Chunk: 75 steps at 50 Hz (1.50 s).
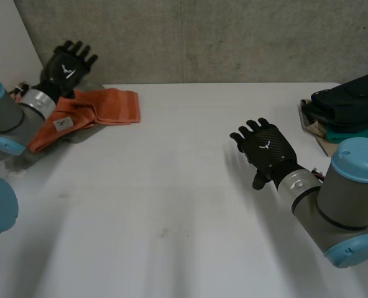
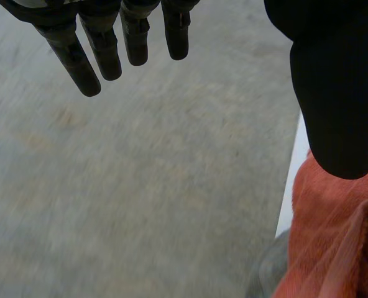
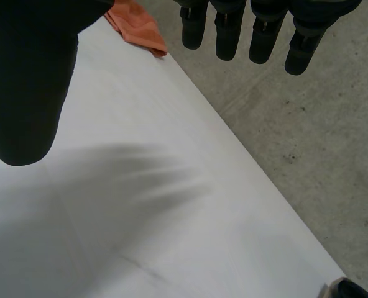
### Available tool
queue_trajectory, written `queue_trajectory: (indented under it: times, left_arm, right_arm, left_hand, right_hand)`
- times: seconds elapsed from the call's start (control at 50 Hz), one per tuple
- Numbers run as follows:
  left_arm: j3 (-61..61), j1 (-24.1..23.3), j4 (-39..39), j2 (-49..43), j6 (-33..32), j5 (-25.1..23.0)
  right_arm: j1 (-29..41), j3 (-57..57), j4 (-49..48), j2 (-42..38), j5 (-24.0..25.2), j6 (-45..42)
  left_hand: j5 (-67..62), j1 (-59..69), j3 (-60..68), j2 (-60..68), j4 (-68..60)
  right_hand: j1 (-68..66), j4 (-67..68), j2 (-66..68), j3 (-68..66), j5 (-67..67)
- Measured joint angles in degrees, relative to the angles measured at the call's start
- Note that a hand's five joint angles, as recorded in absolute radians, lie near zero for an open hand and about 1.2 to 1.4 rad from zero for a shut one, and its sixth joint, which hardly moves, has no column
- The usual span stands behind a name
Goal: Fold the laundry.
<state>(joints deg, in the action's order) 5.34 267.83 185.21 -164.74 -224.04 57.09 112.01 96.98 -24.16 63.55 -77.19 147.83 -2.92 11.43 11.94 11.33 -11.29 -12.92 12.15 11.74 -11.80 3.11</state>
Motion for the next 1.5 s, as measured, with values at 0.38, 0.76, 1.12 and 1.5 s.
queue_trajectory:
  times: [0.38, 0.76, 1.12, 1.5]
  left_arm:
    - [-3.1, 3.0, -15.3, -3.1, -9.7, -0.4]
    - [-3.4, 4.1, -22.7, -4.8, -22.0, -0.3]
    - [-8.7, 4.0, -22.9, -8.9, -25.1, 1.4]
    - [-7.0, 4.7, -25.8, -8.8, -29.7, 3.0]
  right_arm:
    - [0.2, 0.2, -0.1, -0.2, -0.7, 0.4]
    - [0.6, 0.0, -0.4, -1.5, -2.1, -1.9]
    - [0.7, -0.2, -0.4, -2.1, -2.4, -2.6]
    - [0.6, -0.5, -0.4, -2.5, -2.5, -3.0]
  left_hand:
    - [0.0, 0.0, 0.0, 0.0, 0.0]
    - [-0.2, 0.5, 0.3, 0.6, -0.5]
    - [-17.9, 20.6, 19.3, 20.1, -20.1]
    - [-52.2, 52.6, 56.0, 57.0, -57.1]
  right_hand:
    - [0.0, 0.0, 0.0, 0.0, 0.0]
    - [0.0, 0.0, 0.0, 0.0, 0.0]
    - [0.0, 0.0, 0.0, 0.0, 0.0]
    - [0.0, 0.0, 0.0, 0.0, 0.0]
